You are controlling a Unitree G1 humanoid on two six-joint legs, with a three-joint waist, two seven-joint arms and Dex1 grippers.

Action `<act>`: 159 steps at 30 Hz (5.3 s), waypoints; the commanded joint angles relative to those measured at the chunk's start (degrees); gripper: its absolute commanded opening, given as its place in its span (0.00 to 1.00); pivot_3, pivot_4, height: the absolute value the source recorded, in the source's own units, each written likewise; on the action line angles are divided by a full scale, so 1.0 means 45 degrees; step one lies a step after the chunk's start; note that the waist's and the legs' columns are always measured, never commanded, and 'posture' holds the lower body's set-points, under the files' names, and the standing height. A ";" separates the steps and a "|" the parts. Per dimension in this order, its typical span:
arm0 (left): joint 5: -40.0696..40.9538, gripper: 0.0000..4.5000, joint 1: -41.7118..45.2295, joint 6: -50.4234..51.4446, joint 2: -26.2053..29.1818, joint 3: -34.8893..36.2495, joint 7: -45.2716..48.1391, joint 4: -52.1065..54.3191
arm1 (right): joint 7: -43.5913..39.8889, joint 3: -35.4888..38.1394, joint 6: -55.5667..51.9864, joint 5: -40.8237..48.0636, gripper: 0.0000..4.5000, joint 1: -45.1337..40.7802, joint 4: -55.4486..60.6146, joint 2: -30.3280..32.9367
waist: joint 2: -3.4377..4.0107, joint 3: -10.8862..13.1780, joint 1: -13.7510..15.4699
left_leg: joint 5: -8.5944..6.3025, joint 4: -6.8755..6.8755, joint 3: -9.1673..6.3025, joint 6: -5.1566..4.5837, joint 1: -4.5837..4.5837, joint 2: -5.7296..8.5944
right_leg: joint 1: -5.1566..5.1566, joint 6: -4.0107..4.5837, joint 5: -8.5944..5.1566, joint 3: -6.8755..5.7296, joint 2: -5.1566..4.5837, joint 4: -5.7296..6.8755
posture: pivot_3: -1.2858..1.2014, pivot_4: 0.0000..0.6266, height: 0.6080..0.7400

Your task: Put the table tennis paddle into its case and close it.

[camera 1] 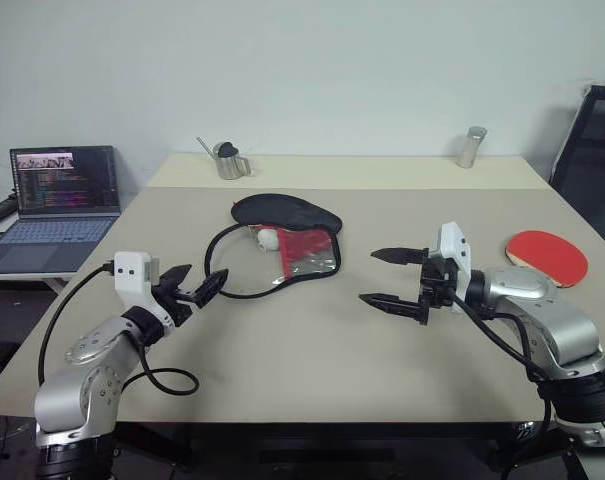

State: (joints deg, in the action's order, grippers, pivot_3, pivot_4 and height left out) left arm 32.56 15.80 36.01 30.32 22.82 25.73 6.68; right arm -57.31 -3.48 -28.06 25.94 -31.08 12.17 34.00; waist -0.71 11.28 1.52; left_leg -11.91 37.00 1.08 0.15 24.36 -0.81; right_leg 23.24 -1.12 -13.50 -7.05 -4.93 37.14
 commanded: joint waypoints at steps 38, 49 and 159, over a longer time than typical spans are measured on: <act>-0.2862 1.00 0.8850 -0.1327 0.0355 -0.1235 0.1085 -1.4148 | 0.0782 -0.0154 0.0485 -0.0223 0.99 -0.0015 0.0507 -0.0436 | -0.0118 0.0036 -0.0046 | 0.0003 0.0005 0.0110 0.0002 -0.0004 -0.0001 | 0.0013 -0.0016 0.0019 -0.0002 0.0000 0.0011 | 0.52 0.24 1.00; -0.3089 0.55 0.9568 -0.1537 0.0116 -0.1161 0.1347 -1.5229 | 0.0857 -0.0169 0.0552 -0.0333 1.00 -0.0111 0.0415 -0.0600 | -0.0133 0.0045 -0.0054 | 0.0003 0.0005 0.0117 0.0002 -0.0004 -0.0002 | 0.0017 -0.0017 0.0020 0.0001 0.0000 0.0012 | 0.52 0.24 1.00; -0.0658 1.00 0.5098 0.2637 -0.0439 -0.0823 0.4806 -0.7690 | 0.2482 0.1277 -0.2942 0.1728 1.00 0.1434 0.3135 0.1243 | -0.0228 0.0093 -0.0068 | 0.0000 0.0183 0.0086 -0.0008 -0.0007 -0.0053 | 0.0036 0.0009 0.0033 0.0075 -0.0014 0.0182 | 0.52 0.24 1.00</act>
State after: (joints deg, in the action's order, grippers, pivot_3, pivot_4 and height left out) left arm 29.06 37.46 49.04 28.73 18.28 48.68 -26.69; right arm -46.13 0.96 -42.03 32.79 -23.50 24.11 39.33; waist -1.73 11.70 1.21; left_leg -11.91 37.83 1.47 0.11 24.33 -1.03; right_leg 23.40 -1.09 -13.35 -6.73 -4.97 37.96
